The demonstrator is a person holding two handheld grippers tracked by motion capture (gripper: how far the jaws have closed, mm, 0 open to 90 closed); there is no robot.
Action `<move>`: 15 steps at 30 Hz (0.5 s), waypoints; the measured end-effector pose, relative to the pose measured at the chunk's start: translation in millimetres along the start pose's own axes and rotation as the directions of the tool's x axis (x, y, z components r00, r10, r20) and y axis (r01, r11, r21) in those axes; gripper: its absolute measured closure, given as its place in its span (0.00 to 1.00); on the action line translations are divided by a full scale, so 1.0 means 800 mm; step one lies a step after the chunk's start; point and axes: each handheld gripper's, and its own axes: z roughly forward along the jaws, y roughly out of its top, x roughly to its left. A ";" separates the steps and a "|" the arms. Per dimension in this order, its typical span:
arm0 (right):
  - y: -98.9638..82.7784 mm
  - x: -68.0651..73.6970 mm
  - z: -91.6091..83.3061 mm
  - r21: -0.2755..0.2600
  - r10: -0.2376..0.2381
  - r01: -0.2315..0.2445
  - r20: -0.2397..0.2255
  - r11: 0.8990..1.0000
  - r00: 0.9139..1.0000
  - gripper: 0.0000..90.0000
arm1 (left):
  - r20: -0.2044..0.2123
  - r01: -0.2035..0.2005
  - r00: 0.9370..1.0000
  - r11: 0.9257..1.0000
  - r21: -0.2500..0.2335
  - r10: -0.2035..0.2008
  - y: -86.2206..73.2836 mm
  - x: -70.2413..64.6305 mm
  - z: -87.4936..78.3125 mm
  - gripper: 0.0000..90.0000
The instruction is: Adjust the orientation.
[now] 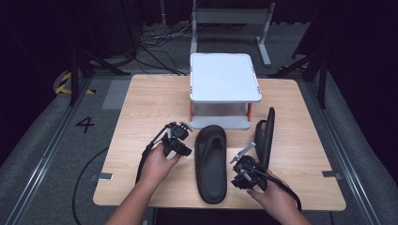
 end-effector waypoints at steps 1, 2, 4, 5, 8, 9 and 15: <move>0.001 -0.005 -0.010 -0.018 0.009 -0.009 0.010 1.000 1.000 0.81 | -0.004 0.007 1.000 1.000 0.005 -0.007 -0.003 0.001 -0.002 0.62; 0.002 -0.010 -0.017 -0.038 0.018 -0.018 0.018 0.999 1.000 0.79 | -0.014 0.004 1.000 1.000 0.018 -0.004 -0.007 0.004 -0.006 0.61; 0.004 -0.019 -0.031 -0.071 0.034 -0.031 0.034 0.997 0.999 0.75 | -0.021 0.014 1.000 1.000 0.026 -0.014 -0.014 0.009 -0.012 0.59; 0.006 -0.024 -0.037 -0.085 0.043 -0.039 0.044 0.996 0.998 0.72 | -0.020 0.023 1.000 0.999 0.032 -0.023 -0.018 0.012 -0.015 0.57; 0.011 -0.036 -0.055 -0.123 0.063 -0.055 0.058 0.991 0.996 0.68 | -0.002 0.043 0.999 0.998 0.051 -0.043 -0.030 0.024 -0.025 0.54; 0.013 -0.042 -0.063 -0.139 0.069 -0.058 0.071 0.989 0.995 0.66 | -0.005 0.044 0.999 0.998 0.052 -0.044 -0.034 0.027 -0.028 0.54; 0.023 -0.069 -0.090 -0.182 0.116 -0.089 0.146 0.979 0.982 0.63 | -0.002 0.088 0.996 0.995 0.049 -0.088 -0.052 0.049 -0.038 0.52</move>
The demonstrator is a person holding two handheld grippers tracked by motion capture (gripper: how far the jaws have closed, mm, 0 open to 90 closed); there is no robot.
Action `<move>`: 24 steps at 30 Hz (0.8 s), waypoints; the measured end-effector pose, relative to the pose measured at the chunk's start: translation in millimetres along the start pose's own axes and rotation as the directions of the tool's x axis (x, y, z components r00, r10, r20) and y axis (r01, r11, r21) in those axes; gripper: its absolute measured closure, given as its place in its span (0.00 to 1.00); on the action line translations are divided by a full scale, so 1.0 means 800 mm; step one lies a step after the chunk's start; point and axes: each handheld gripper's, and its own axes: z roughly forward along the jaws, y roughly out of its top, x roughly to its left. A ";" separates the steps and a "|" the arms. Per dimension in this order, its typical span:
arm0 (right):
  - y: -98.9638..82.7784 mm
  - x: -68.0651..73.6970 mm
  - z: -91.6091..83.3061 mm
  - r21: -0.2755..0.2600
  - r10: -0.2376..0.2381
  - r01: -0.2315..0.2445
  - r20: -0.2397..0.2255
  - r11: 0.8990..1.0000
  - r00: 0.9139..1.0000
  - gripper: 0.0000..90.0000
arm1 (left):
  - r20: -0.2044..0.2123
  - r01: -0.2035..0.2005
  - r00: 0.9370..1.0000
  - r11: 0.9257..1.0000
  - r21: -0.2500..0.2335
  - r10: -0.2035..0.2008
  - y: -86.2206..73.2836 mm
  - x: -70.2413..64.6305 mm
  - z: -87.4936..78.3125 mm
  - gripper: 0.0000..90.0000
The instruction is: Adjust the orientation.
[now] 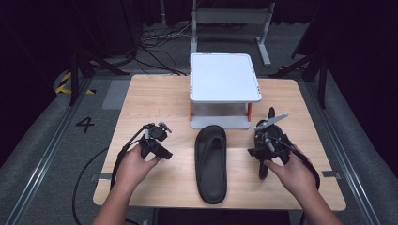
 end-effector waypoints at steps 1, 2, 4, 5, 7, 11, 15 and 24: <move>0.005 -0.014 -0.006 -0.009 0.019 -0.019 0.027 1.000 0.999 0.63 | 0.005 0.004 1.000 1.000 0.000 -0.004 -0.001 0.002 -0.001 0.52; 0.007 -0.020 -0.007 -0.011 0.028 -0.027 0.032 1.000 0.999 0.63 | 0.007 0.006 1.000 1.000 0.000 -0.006 -0.003 0.005 -0.002 0.52; 0.012 -0.034 -0.011 -0.016 0.045 -0.044 0.055 0.999 0.997 0.63 | 0.010 0.018 1.000 1.000 0.003 -0.018 -0.007 0.008 -0.003 0.52; 0.014 -0.040 -0.012 -0.014 0.054 -0.053 0.068 0.999 0.996 0.63 | 0.008 0.017 1.000 1.000 0.014 -0.018 -0.009 0.010 -0.004 0.53; 0.019 -0.052 -0.012 -0.008 0.066 -0.065 0.082 0.998 0.994 0.63 | -0.003 0.020 1.000 0.999 0.028 -0.020 -0.013 0.014 -0.004 0.53; 0.027 -0.071 -0.007 0.021 0.087 -0.090 0.116 0.996 0.989 0.60 | -0.008 0.040 0.999 0.999 0.033 -0.040 -0.018 0.023 -0.007 0.52; 0.033 -0.088 0.001 0.033 0.120 -0.125 0.128 0.992 0.985 0.59 | 0.000 0.061 0.998 0.998 0.023 -0.061 -0.023 0.025 -0.008 0.52; 0.039 -0.106 0.032 0.064 0.167 -0.178 0.146 0.982 0.975 0.59 | 0.004 0.067 0.998 0.997 0.027 -0.067 -0.027 0.025 -0.005 0.52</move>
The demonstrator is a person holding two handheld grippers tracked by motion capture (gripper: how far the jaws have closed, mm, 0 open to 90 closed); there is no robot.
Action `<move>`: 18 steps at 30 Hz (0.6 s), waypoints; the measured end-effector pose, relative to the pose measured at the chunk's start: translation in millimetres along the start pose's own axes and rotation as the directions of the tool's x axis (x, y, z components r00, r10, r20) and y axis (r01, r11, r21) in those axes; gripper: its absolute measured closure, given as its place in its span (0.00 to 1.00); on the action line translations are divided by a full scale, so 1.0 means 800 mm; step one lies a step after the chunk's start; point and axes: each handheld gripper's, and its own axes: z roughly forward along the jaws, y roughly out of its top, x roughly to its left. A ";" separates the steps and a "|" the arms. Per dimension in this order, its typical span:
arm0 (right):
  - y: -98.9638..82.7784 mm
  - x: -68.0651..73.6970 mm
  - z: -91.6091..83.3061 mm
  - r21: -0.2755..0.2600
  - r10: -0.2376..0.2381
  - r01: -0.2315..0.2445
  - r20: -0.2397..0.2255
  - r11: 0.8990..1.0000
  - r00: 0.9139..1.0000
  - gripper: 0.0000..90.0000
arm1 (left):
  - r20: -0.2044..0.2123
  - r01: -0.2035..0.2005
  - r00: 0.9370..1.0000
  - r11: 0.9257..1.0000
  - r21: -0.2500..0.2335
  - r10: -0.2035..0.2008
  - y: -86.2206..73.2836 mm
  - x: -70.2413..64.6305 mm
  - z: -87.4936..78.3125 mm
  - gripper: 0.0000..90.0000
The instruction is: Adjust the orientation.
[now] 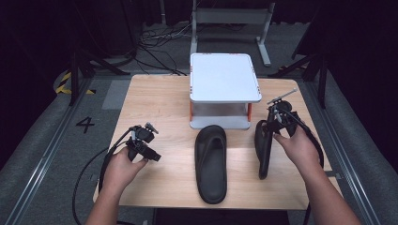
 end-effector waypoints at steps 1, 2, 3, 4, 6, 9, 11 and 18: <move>-0.001 -0.002 0.004 0.008 0.005 -0.005 0.003 1.000 1.000 0.59 | -0.001 -0.004 1.000 1.000 0.000 0.004 0.000 0.001 0.000 0.52; -0.004 -0.005 0.005 -0.001 0.011 -0.011 -0.007 1.000 1.000 0.59 | 0.001 -0.001 1.000 1.000 0.001 0.001 0.001 0.001 0.001 0.52; -0.004 -0.005 0.005 -0.001 0.011 -0.011 -0.007 1.000 1.000 0.59 | 0.001 -0.001 1.000 1.000 0.001 0.001 0.001 0.001 0.001 0.52; -0.008 -0.009 0.002 -0.003 0.026 -0.026 -0.012 1.000 1.000 0.61 | 0.002 -0.005 1.000 1.000 0.004 0.005 0.002 0.002 0.001 0.52; -0.012 -0.014 -0.002 0.000 0.038 -0.038 -0.016 0.999 0.999 0.63 | 0.010 -0.010 1.000 1.000 0.003 0.010 0.006 0.001 0.002 0.52; -0.021 -0.023 -0.008 -0.001 0.052 -0.052 -0.015 0.999 0.999 0.65 | 0.035 -0.021 0.999 1.000 -0.007 0.021 0.012 -0.002 0.003 0.52; -0.028 -0.030 -0.012 -0.002 0.073 -0.073 -0.018 0.997 0.997 0.66 | 0.032 -0.034 0.999 0.999 -0.010 0.035 0.017 -0.003 0.002 0.52; -0.058 -0.051 -0.020 0.002 0.119 -0.119 0.029 0.993 0.992 0.68 | 0.027 -0.042 0.999 0.999 -0.003 0.042 0.028 -0.004 0.006 0.52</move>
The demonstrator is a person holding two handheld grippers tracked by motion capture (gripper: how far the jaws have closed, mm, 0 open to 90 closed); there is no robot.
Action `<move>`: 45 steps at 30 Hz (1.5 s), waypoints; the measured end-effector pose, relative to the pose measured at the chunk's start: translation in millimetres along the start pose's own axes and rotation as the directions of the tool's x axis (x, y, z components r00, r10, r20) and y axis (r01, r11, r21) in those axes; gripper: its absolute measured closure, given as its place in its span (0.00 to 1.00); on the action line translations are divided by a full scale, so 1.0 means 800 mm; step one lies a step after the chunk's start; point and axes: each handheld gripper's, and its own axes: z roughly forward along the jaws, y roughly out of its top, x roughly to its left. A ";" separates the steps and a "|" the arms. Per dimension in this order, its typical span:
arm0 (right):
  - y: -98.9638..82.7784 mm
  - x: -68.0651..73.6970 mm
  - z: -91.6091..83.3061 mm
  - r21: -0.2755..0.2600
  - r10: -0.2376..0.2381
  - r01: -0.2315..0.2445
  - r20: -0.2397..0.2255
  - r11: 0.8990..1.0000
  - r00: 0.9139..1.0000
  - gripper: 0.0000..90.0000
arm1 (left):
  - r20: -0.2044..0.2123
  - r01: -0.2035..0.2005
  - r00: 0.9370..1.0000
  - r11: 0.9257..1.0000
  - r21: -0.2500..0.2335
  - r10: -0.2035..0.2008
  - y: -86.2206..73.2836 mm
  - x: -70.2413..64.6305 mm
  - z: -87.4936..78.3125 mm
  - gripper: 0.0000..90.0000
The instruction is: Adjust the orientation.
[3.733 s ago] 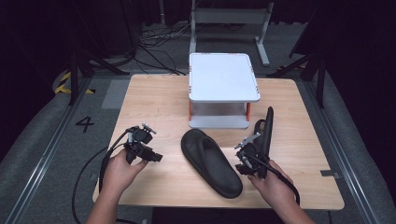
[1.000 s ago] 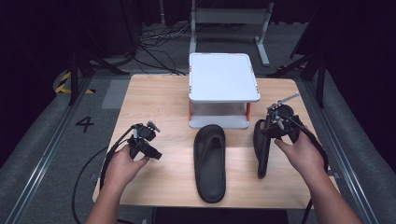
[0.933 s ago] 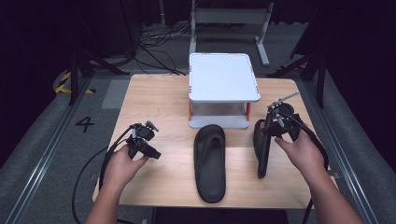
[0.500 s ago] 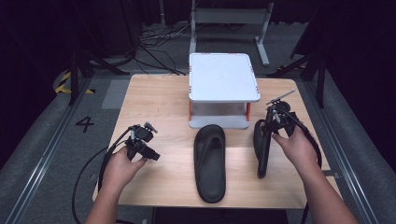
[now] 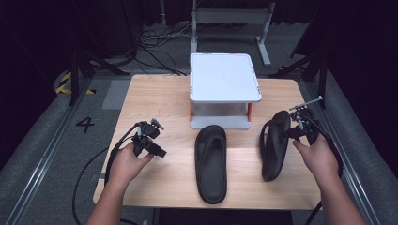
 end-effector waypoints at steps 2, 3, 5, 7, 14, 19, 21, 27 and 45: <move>-0.010 -0.007 0.002 0.017 0.015 -0.015 0.002 1.000 1.000 0.70 | 0.005 -0.002 1.000 1.000 0.006 0.002 0.004 0.000 0.002 0.52; -0.016 -0.010 0.003 0.025 0.011 -0.012 0.043 1.000 0.999 0.70 | 0.009 -0.004 1.000 1.000 0.006 0.004 0.005 -0.001 0.004 0.52; -0.023 -0.017 0.005 0.024 0.027 -0.028 0.043 0.999 0.999 0.69 | 0.007 -0.004 1.000 1.000 0.008 0.004 0.006 -0.001 0.005 0.52; -0.030 -0.027 0.010 0.034 0.054 -0.055 0.028 0.998 0.998 0.68 | 0.009 -0.009 1.000 1.000 0.014 0.009 0.007 -0.002 0.006 0.52; -0.042 -0.037 0.013 0.002 0.066 -0.067 0.042 0.998 0.997 0.59 | 0.008 0.002 1.000 1.000 0.009 -0.003 0.005 -0.002 0.005 0.52; -0.034 -0.037 0.029 0.037 0.049 -0.050 0.032 0.998 0.998 0.51 | 0.006 -0.004 1.000 1.000 0.012 0.004 0.002 -0.001 0.005 0.52; -0.031 -0.041 0.044 0.080 0.046 -0.049 0.040 0.996 0.998 0.51 | 0.009 -0.001 1.000 1.000 0.011 0.001 0.001 -0.001 0.005 0.52; -0.027 -0.058 0.072 0.136 0.072 -0.072 0.005 0.988 0.997 0.58 | 0.011 0.016 1.000 1.000 0.009 -0.016 -0.004 0.001 0.005 0.52; -0.026 -0.004 0.039 0.074 0.050 -0.049 -0.015 0.996 0.999 0.79 | 0.003 0.005 1.000 1.000 0.016 -0.005 -0.003 -0.003 0.007 0.52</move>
